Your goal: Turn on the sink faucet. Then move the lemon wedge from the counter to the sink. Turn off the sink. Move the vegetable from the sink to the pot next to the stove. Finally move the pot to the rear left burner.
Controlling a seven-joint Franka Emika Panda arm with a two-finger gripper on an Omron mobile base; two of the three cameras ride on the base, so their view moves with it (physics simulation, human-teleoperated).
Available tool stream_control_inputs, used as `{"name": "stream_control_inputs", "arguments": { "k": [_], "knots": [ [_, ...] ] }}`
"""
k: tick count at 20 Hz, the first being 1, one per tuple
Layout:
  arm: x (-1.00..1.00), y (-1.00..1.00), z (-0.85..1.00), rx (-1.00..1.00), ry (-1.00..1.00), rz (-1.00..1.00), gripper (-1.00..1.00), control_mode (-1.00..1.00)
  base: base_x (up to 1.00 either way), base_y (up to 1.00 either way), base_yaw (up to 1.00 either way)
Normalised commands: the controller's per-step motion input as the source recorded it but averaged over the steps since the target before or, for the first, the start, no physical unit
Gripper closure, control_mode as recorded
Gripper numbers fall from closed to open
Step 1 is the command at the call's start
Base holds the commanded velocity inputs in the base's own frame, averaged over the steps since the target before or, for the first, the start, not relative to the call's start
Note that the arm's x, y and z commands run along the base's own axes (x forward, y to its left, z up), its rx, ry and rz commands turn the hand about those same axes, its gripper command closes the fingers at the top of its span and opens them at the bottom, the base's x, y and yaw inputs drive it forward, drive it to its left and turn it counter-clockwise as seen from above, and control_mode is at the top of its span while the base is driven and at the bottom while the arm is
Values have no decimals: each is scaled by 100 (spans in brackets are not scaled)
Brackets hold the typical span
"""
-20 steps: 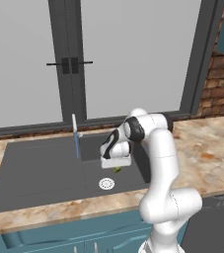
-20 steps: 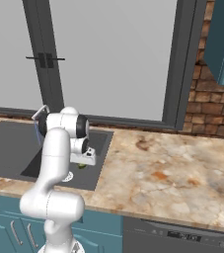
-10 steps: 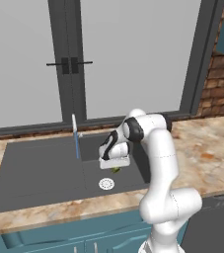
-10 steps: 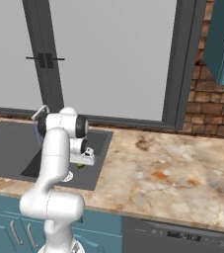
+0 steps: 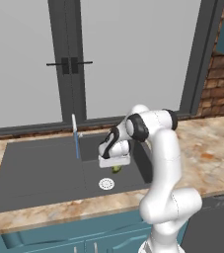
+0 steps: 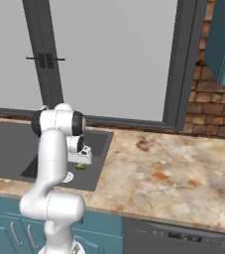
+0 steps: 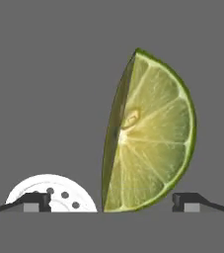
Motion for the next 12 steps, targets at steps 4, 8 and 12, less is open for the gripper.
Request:
{"name": "stream_control_inputs", "arguments": {
  "k": [4, 8, 12],
  "knots": [
    [-28, 0, 47, 0, -2, -2, -100, -100, 0, 0, 0],
    [-29, -7, 50, 0, -6, -3, -100, -100, 0, 0, 0],
    [-31, -10, 62, 0, -7, -1, -100, -100, 0, 0, 0]
  ]
}}
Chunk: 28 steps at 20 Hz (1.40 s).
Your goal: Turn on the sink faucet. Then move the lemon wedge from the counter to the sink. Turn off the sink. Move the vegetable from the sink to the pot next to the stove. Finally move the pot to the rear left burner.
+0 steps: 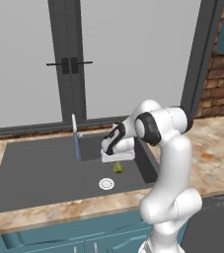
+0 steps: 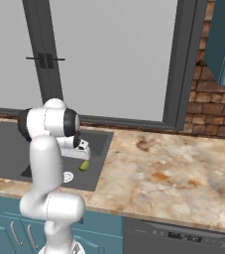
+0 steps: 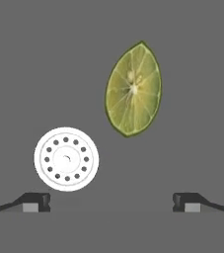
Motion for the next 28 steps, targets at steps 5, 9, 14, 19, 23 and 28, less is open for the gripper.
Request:
{"name": "stream_control_inputs", "arguments": {
  "k": [5, 9, 14, 19, 23, 28],
  "knots": [
    [-37, -1, 72, 0, -17, 0, -100, -100, 0, 0, 0],
    [-14, -1, 20, 0, -7, 0, -100, -100, 0, 0, 0],
    [-2, -1, 15, 0, -10, 7, -100, -100, 0, 0, 0],
    [-14, 0, 41, 0, -28, 18, -100, -100, 0, 0, 0],
    [-7, 0, 44, 0, -29, 23, -100, -100, 0, 0, 0],
    [-5, 0, 38, 0, -31, 29, -100, -100, 0, 0, 0]
  ]
}}
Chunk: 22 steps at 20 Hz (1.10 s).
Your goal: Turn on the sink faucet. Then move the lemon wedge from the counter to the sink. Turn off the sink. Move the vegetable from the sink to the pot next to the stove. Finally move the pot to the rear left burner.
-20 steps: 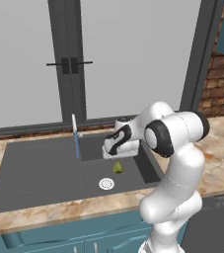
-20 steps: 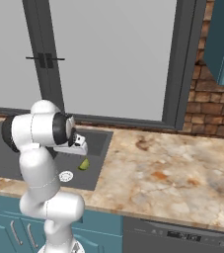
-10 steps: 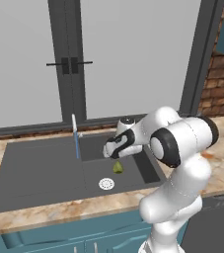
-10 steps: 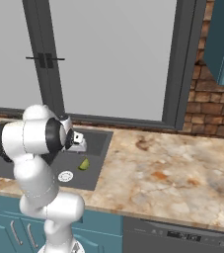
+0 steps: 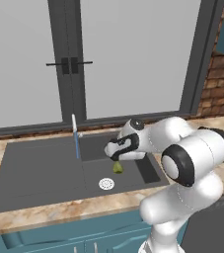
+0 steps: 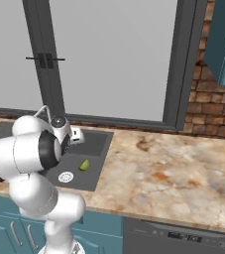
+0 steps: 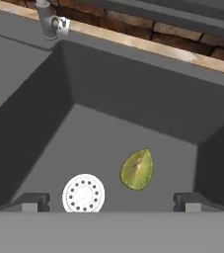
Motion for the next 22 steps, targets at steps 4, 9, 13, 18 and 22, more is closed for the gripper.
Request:
{"name": "stream_control_inputs", "arguments": {
  "k": [4, 9, 13, 18, 22],
  "knots": [
    [-9, 0, 42, 0, -32, 32, -100, -100, 0, 0, 0],
    [-15, 0, 42, 0, -32, 32, -100, -100, 0, 0, 0],
    [-5, 0, 3, 0, -12, 14, -100, -100, 0, 0, 0],
    [10, 0, -2, 0, -18, 15, -100, -100, 0, 0, 0],
    [0, 5, 3, 0, -25, 17, -100, -100, 0, 0, 0]
  ]
}}
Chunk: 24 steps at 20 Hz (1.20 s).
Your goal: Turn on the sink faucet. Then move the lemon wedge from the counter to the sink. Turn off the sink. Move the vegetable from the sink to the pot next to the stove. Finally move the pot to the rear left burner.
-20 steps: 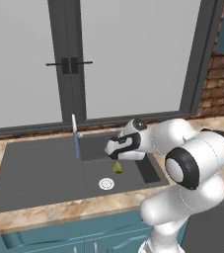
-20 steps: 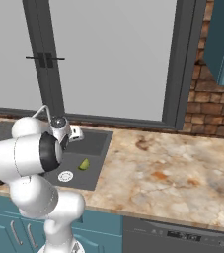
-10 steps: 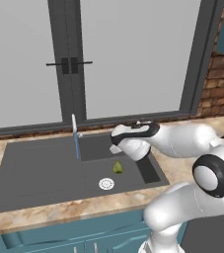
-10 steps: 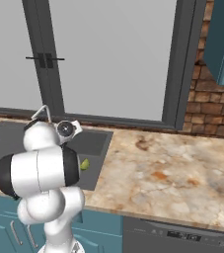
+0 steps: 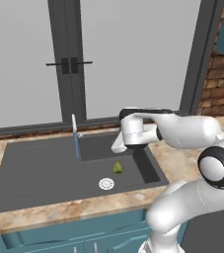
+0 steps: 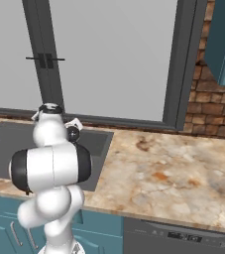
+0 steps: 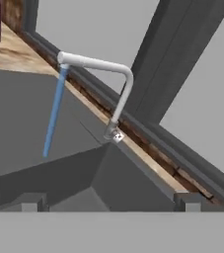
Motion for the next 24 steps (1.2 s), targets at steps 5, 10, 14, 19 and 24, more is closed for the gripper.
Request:
{"name": "stream_control_inputs", "arguments": {
  "k": [5, 10, 14, 19, 24],
  "knots": [
    [2, 20, -2, 0, -16, 16, -100, -100, 0, 0, 0],
    [17, 24, 0, 0, -3, 12, -100, -100, 0, 0, 0],
    [19, 1, 12, 5, 0, 16, -100, -100, 0, 0, 0],
    [19, 0, 46, 3, -2, 13, -100, -100, 0, 0, 0],
    [29, 4, 11, 1, 2, 9, -100, -100, 0, 0, 0]
  ]
}}
